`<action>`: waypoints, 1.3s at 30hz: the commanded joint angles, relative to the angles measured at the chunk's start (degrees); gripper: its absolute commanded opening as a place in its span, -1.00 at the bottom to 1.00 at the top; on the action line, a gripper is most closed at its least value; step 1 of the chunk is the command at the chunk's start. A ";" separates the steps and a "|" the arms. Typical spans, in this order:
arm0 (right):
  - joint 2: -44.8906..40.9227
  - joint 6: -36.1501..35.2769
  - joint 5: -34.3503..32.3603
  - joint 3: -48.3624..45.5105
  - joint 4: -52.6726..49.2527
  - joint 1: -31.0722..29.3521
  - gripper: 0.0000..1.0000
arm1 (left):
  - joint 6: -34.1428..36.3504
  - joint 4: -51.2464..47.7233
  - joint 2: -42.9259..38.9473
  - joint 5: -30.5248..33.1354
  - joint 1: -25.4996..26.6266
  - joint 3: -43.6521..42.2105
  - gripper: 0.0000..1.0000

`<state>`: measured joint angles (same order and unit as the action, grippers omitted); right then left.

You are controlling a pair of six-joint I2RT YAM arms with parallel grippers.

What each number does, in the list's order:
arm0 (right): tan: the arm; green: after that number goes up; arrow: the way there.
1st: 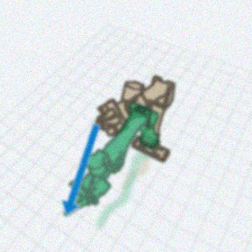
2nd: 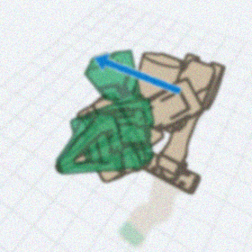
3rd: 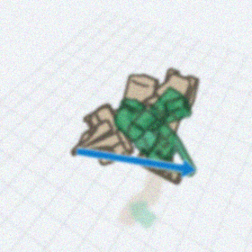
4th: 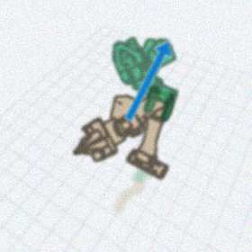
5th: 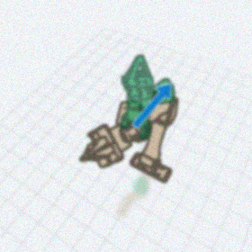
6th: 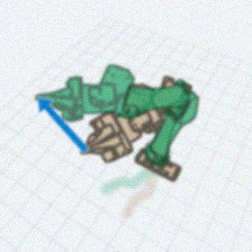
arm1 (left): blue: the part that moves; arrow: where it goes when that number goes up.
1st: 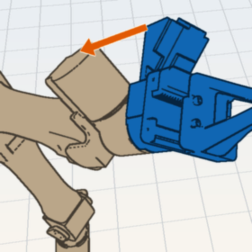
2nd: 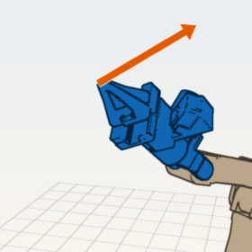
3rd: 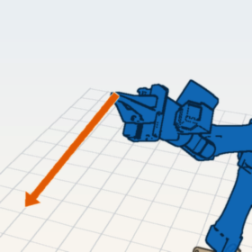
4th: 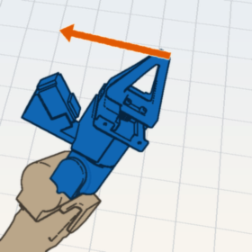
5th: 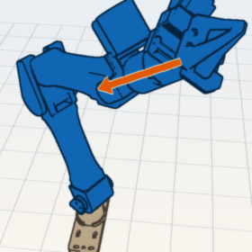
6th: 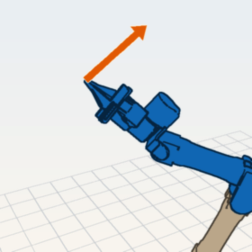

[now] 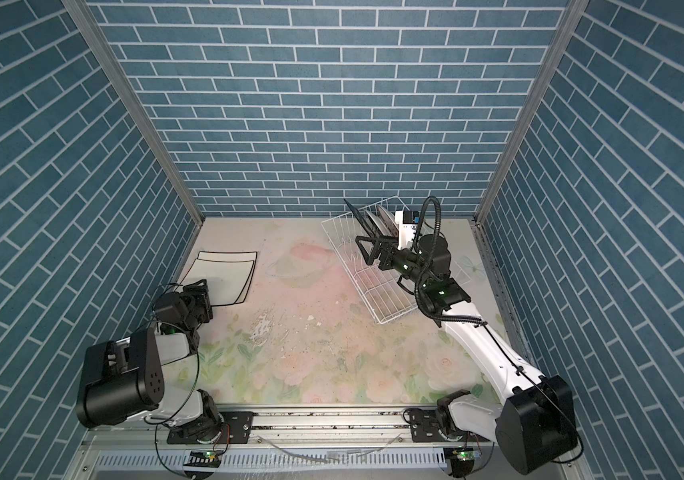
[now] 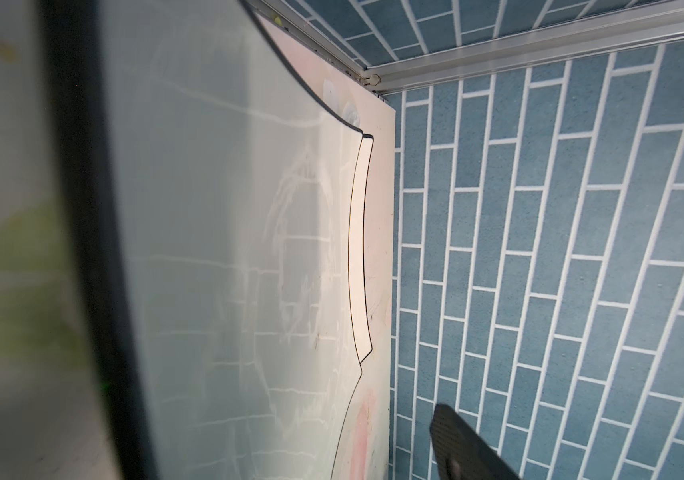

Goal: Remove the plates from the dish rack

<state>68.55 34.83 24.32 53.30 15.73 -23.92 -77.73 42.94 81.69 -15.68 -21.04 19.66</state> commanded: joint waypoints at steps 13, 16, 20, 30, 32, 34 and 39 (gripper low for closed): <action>-1.84 -1.96 -0.94 -1.52 0.45 0.37 0.97 | 5.14 -9.98 -2.52 -0.13 -0.22 5.12 0.72; -2.11 -2.13 -1.11 -1.61 0.19 0.48 0.97 | 5.85 -10.64 -2.60 0.35 -0.15 5.25 0.73; -1.72 -1.88 -1.12 -1.86 0.63 0.46 0.97 | 7.03 -12.55 -3.54 1.38 -0.23 5.51 0.74; -1.76 -1.91 -1.27 -1.77 0.50 0.50 0.98 | 8.15 -18.10 -4.08 3.64 -0.20 7.07 0.81; -1.69 -1.96 -1.31 -1.72 0.50 0.46 0.97 | 8.39 -20.08 -3.73 3.64 -0.06 7.98 0.84; -1.43 -1.89 -1.14 -1.60 0.61 0.47 0.98 | 8.31 -21.82 -3.43 3.89 -0.12 8.72 0.86; -1.05 -1.78 -1.02 -1.47 0.92 0.46 0.97 | 7.51 -21.48 -2.19 3.49 0.00 9.16 0.92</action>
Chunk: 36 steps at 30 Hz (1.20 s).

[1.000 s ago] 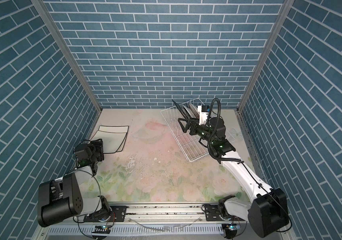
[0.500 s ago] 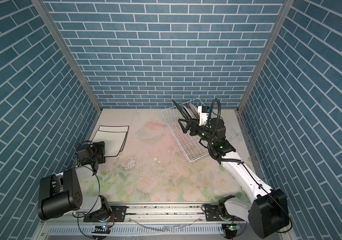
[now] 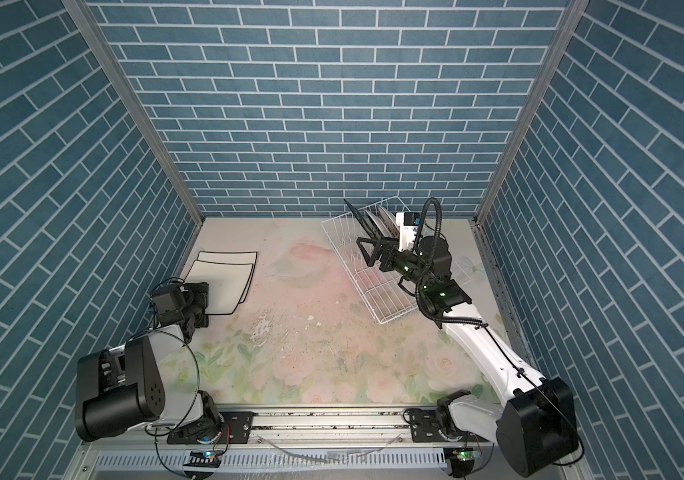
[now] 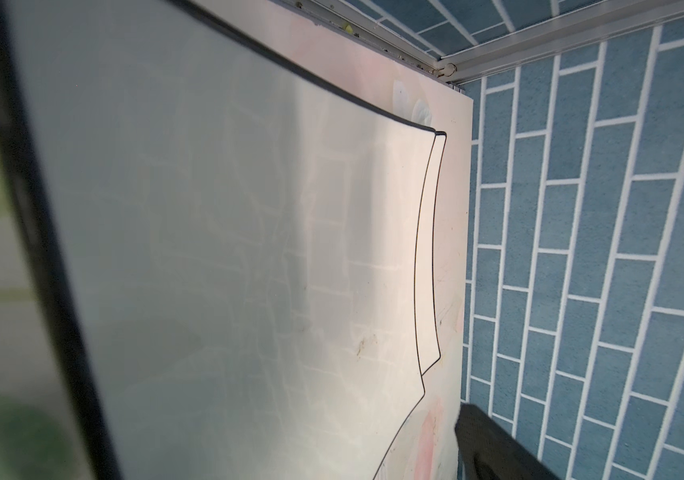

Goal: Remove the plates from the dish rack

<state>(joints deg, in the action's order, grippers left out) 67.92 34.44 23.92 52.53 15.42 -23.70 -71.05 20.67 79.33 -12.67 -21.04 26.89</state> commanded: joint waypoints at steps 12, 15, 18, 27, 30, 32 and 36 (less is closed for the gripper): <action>-0.07 -1.39 -0.63 -0.72 1.55 0.33 0.97 | 0.56 -2.72 3.16 0.71 1.56 5.04 0.99; -0.06 -1.39 -0.63 -0.81 1.62 0.41 0.98 | 0.31 -3.68 4.11 0.99 1.94 5.91 0.99; 0.02 -1.43 -0.87 -0.83 1.70 0.55 0.98 | 0.54 -5.61 4.23 2.07 2.56 7.07 0.99; 0.47 -1.34 -0.81 -1.20 2.52 0.69 0.98 | -0.41 -11.31 7.40 3.68 3.85 10.60 0.99; 0.46 -1.33 -0.81 -1.07 2.51 0.85 0.97 | -0.08 -13.98 7.28 5.48 4.49 11.84 0.99; 0.55 -1.38 -0.72 -0.94 2.49 0.95 0.98 | 0.37 -15.74 7.42 6.73 5.10 12.91 0.99; 0.90 -1.34 -0.39 -0.56 2.46 1.14 0.97 | 0.82 -19.42 9.35 7.31 5.96 16.30 0.99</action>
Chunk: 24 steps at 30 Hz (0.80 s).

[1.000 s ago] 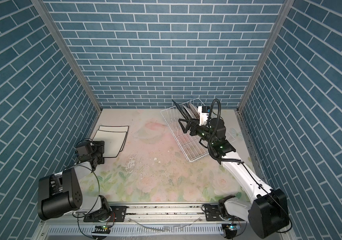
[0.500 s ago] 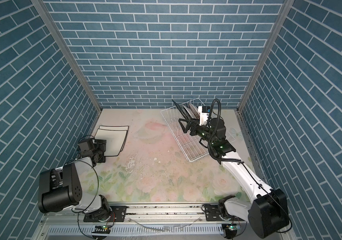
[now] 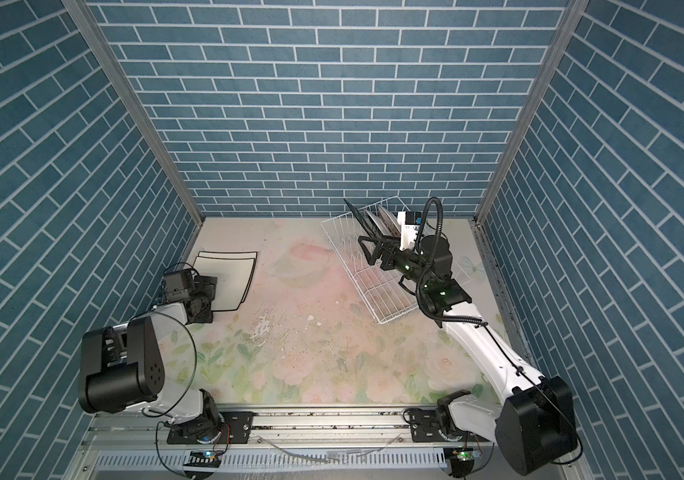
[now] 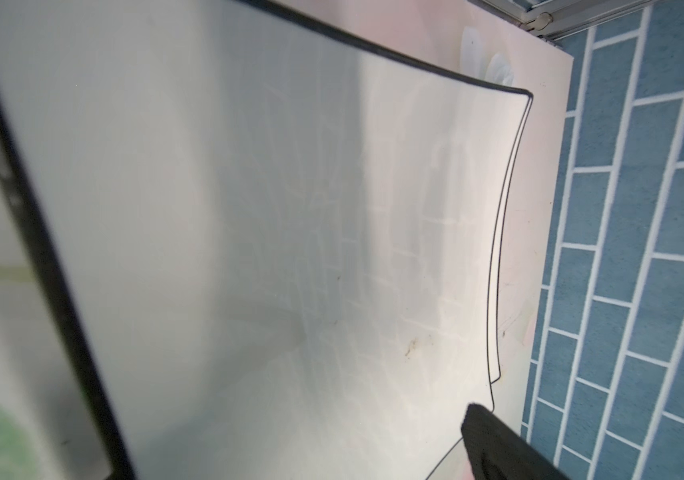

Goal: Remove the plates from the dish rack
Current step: 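Open the left gripper and lift it off the plate stack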

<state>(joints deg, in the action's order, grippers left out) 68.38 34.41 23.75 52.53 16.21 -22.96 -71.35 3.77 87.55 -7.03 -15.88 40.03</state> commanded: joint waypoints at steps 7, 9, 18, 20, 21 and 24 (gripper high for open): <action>0.70 -1.37 0.14 -0.32 1.67 0.75 0.97 | 0.64 -5.92 3.15 3.05 1.89 6.02 0.99; 0.79 -1.37 0.29 -0.17 1.67 0.93 0.97 | 0.69 -7.42 3.43 3.74 2.17 6.93 0.99; 1.32 -1.20 0.77 -0.14 2.07 1.34 0.97 | 0.60 -11.44 6.97 4.03 2.79 10.87 0.99; 1.23 -1.19 0.77 -0.22 2.02 1.43 0.97 | 0.60 -12.52 7.87 4.04 2.79 11.67 0.99; 1.14 -1.19 0.77 -0.24 2.03 1.51 0.97 | 0.47 -12.91 8.25 4.11 2.86 11.80 0.99; 1.22 -1.19 0.77 -0.16 2.01 1.60 0.97 | 0.36 -12.83 8.90 4.28 3.24 12.15 0.99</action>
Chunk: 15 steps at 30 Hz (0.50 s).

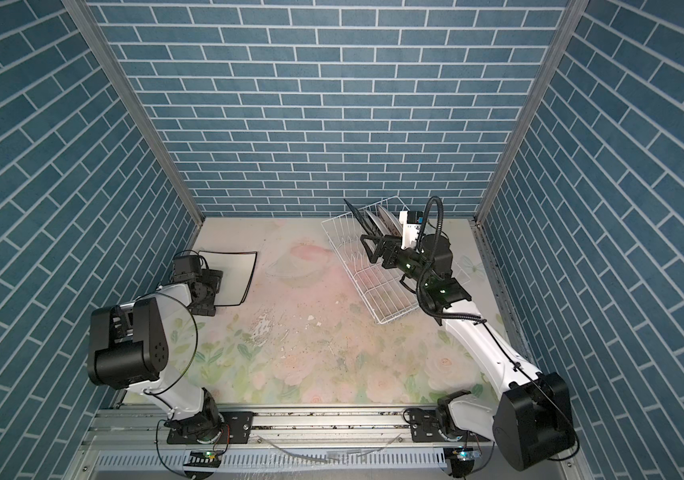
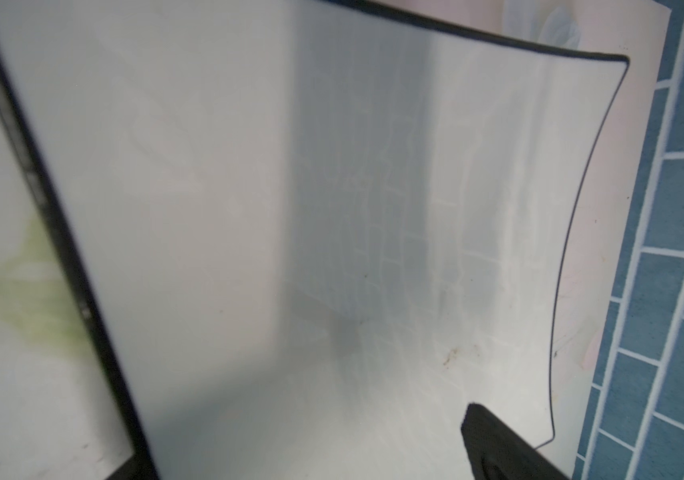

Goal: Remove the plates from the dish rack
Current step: 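Open the left gripper and lift it off the plate stack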

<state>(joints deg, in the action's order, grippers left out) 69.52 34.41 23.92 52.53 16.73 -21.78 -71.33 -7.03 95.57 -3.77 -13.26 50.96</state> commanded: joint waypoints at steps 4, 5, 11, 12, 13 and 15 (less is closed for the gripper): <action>0.18 -1.10 0.77 -0.12 1.53 0.56 0.97 | 0.40 -2.65 0.97 1.65 0.78 1.71 0.99; 0.18 -1.11 0.77 -0.19 1.53 0.64 0.98 | 0.49 -2.64 0.96 1.82 0.82 1.70 0.99; 0.19 -1.04 1.04 -0.12 1.55 0.69 0.97 | 0.37 -3.78 3.51 1.11 0.78 3.70 0.99; 0.10 -1.01 1.04 -0.22 1.58 0.69 0.97 | 0.15 -3.66 3.89 0.90 0.90 3.71 0.99; 0.01 -1.02 0.95 -0.32 1.64 0.69 0.97 | -0.14 -3.62 4.13 0.85 0.94 3.71 0.99; -0.16 -1.02 0.78 -0.50 1.59 0.78 0.97 | -0.26 -3.52 4.77 1.11 1.21 4.07 0.99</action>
<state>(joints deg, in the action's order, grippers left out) 69.54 34.41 24.05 52.53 16.73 -21.32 -71.40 -9.72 98.08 -2.61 -12.71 54.39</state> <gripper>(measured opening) 0.988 0.996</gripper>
